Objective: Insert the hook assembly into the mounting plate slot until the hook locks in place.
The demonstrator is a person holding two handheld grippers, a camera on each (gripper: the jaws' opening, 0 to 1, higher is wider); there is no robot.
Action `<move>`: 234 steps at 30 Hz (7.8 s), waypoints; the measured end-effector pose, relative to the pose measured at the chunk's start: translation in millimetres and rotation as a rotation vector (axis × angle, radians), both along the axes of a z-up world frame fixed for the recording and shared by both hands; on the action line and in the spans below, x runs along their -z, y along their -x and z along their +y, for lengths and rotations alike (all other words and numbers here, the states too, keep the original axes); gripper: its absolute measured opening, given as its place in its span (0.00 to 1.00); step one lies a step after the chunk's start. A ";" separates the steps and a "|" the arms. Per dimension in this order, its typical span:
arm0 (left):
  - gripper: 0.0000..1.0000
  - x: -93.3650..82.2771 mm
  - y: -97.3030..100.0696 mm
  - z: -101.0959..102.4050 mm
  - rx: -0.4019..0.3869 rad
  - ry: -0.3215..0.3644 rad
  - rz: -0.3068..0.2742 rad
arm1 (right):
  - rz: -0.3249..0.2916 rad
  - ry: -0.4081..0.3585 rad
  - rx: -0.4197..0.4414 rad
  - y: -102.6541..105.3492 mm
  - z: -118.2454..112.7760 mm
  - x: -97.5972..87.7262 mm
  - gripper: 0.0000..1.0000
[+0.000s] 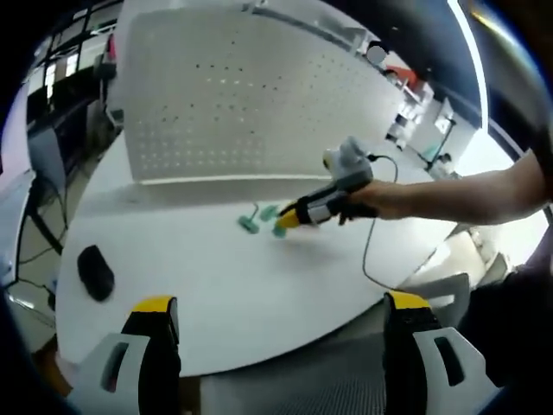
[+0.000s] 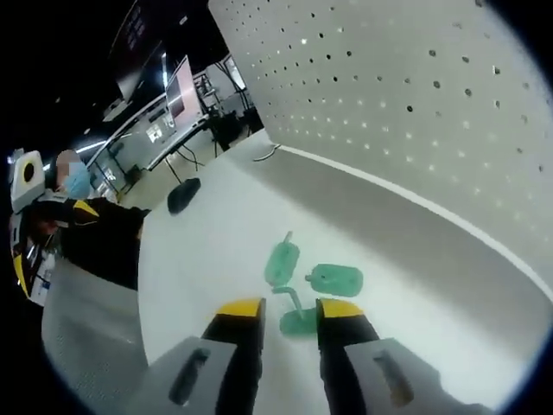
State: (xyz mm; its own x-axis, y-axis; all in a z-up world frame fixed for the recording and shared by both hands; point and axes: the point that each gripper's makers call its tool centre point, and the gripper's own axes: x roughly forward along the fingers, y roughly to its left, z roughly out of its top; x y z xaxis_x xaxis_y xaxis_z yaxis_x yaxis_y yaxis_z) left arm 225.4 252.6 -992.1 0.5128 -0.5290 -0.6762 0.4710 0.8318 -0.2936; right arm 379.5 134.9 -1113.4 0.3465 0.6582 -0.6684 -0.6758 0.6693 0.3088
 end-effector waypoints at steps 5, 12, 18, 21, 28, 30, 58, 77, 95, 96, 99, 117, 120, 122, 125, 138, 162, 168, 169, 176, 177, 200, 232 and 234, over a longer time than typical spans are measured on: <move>1.00 3.5 -0.7 -5.2 0.009 0.006 0.012 | -0.002 0.004 -0.023 -4.6 4.7 1.0 0.17; 0.99 3.4 -4.9 -2.2 0.006 -0.003 0.013 | -0.022 0.023 -0.087 -7.4 11.0 3.5 0.12; 0.99 4.3 -6.4 1.5 -0.002 -0.010 0.013 | -0.024 0.034 -0.104 -5.9 11.1 1.3 0.04; 0.98 4.4 -6.6 1.8 -0.004 -0.011 0.012 | 0.006 0.025 -0.090 -1.4 11.3 1.3 0.00; 0.98 2.1 -6.5 2.5 -0.005 -0.015 0.003 | 0.044 0.012 -0.051 4.2 9.9 0.5 0.00; 0.99 0.5 -6.3 3.1 -0.006 -0.016 -0.002 | 0.040 0.011 -0.046 5.0 9.1 -0.8 0.00; 0.99 -18.3 -5.5 -2.0 0.005 -0.037 -0.074 | -0.119 -0.105 0.141 1.2 -21.1 -77.5 0.00; 1.00 -37.8 -18.7 -17.6 -0.031 0.049 -0.095 | -0.181 -0.370 0.323 8.0 -24.7 -177.6 0.00; 0.90 -56.1 -37.5 -41.7 -0.018 0.148 -0.110 | -0.152 -0.570 0.394 53.7 4.4 -217.1 0.00; 0.89 -57.7 -38.3 -44.9 -0.014 0.159 -0.109 | -0.146 -0.580 0.400 56.8 4.9 -217.5 0.00; 0.87 -59.5 -39.8 -50.9 -0.005 0.168 -0.108 | -0.152 -0.581 0.398 65.6 8.8 -219.4 0.00; 0.53 -80.0 -44.0 -57.2 -0.010 0.257 -0.159 | -0.187 -0.633 0.346 90.4 40.9 -243.4 0.00; 0.52 -80.0 -41.9 -59.0 0.004 0.268 -0.149 | -0.195 -0.637 0.335 92.6 46.7 -246.6 0.00; 0.47 -80.6 -40.7 -59.7 0.013 0.268 -0.150 | -0.209 -0.633 0.329 93.8 48.7 -248.9 0.00; 0.37 -86.5 -40.1 -62.3 0.009 0.315 -0.146 | -0.235 -0.621 0.309 95.7 52.2 -252.2 0.00; 0.15 -99.8 -45.5 -58.3 -0.014 0.365 -0.168 | -0.308 -0.635 0.269 99.4 59.8 -264.4 0.00; 0.01 -96.0 -46.8 -54.9 -0.020 0.332 -0.181 | -0.328 -0.613 0.238 106.5 60.9 -258.3 0.00; 0.01 -98.3 -47.8 -56.2 -0.009 0.275 -0.224 | -0.312 -0.621 0.247 105.2 59.1 -258.0 0.00; 0.01 -98.4 -47.7 -56.5 -0.010 0.280 -0.220 | -0.316 -0.621 0.246 104.6 58.3 -259.7 0.00; 0.01 -97.7 -49.8 -48.8 -0.031 0.253 -0.239 | -0.293 -0.679 0.259 104.6 34.2 -276.4 0.00; 0.01 -97.2 -49.8 -48.9 -0.035 0.266 -0.231 | -0.286 -0.682 0.256 105.9 31.6 -276.8 0.00; 0.01 -119.9 -51.2 -64.1 0.046 0.157 -0.437 | -0.171 -0.707 0.247 110.9 53.9 -264.4 0.13; 0.16 -114.6 -46.9 -64.4 0.075 0.157 -0.441 | -0.159 -0.682 0.276 109.5 56.3 -255.3 0.00; 0.21 -112.9 -45.1 -65.3 0.088 0.153 -0.439 | -0.178 -0.656 0.257 109.4 56.4 -253.9 0.00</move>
State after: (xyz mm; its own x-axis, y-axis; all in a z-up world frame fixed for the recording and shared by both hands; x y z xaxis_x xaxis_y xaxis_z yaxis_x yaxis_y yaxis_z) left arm 270.5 187.3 -879.2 0.6814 -0.6602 -0.3160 0.6450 0.7457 -0.1672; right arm 270.0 191.2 -859.5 0.6106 0.7875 -0.0833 -0.5997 0.5286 0.6008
